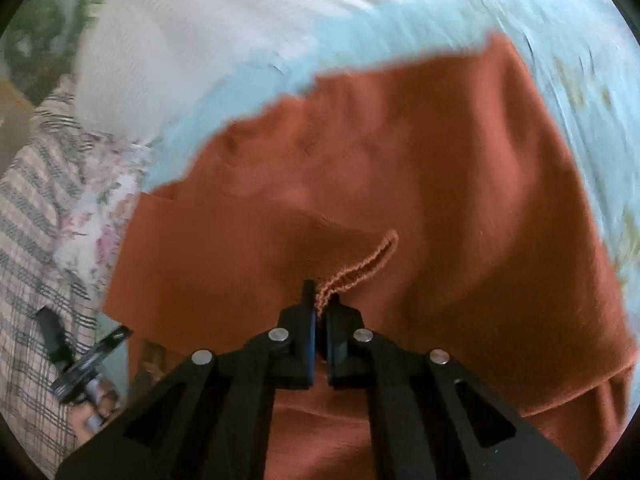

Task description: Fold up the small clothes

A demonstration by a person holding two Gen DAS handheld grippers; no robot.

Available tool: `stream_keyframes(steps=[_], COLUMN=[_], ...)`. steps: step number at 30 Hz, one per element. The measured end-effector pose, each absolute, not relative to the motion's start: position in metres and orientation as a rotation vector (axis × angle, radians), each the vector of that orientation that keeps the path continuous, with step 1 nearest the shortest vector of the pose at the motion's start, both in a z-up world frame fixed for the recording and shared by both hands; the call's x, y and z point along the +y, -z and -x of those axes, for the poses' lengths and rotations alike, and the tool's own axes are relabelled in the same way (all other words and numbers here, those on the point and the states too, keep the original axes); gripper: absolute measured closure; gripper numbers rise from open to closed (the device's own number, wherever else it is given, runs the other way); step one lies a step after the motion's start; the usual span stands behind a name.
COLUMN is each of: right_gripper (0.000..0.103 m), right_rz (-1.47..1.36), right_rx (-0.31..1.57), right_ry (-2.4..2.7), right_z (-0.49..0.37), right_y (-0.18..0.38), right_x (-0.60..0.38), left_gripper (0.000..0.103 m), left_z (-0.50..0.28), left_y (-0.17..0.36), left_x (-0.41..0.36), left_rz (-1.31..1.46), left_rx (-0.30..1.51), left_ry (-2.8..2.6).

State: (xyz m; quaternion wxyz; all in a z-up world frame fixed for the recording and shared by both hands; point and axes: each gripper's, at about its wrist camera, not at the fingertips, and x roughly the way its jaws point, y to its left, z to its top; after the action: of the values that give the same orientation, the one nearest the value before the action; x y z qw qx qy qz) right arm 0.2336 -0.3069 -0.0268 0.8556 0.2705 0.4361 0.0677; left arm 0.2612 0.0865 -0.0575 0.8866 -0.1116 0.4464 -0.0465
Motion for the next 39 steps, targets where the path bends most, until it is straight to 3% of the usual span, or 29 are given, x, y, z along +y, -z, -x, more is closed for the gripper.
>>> stream_keyframes(steps=[6,11,15,20,23,29,34,39], right_gripper=[0.099,0.099,0.099,0.099,0.099,0.098,0.096,0.096], right_rz=[-0.528,-0.606,-0.602,-0.571,-0.571,-0.503,-0.433,-0.436], right_rx=[0.728,0.835,0.882,0.9,0.898,0.902,0.83,0.799], right_ry=[-0.049,0.034,0.01,0.021,0.012,0.066,0.17,0.021], right_z=[-0.194,-0.184,-0.185,-0.188,-0.19,-0.187,-0.168,-0.177], right_y=[-0.041,0.005,0.027,0.038,0.038,0.033,0.007,-0.009], right_x=[-0.354,-0.39,-0.375,-0.365,-0.359,-0.361,-0.359,-0.337], left_gripper=[0.076,0.077,0.086,0.08,0.08,0.079,0.078,0.08], left_z=[-0.295,-0.284,-0.279,-0.251,-0.258,-0.258,-0.258,-0.235], left_y=[0.063,0.061,0.06,0.032,0.053,0.067,0.058,0.019], left_x=[0.077,0.043,0.05,0.075,0.067,0.085,0.084,0.097], left_rz=[0.189,0.012,0.053,0.165,0.088,0.258,0.21,0.21], left_rx=[0.949,0.927,0.91,0.752,0.857,0.908,0.945,0.87], left_ry=[0.07,0.068,0.002,-0.055,-0.065,-0.035,-0.011,0.048])
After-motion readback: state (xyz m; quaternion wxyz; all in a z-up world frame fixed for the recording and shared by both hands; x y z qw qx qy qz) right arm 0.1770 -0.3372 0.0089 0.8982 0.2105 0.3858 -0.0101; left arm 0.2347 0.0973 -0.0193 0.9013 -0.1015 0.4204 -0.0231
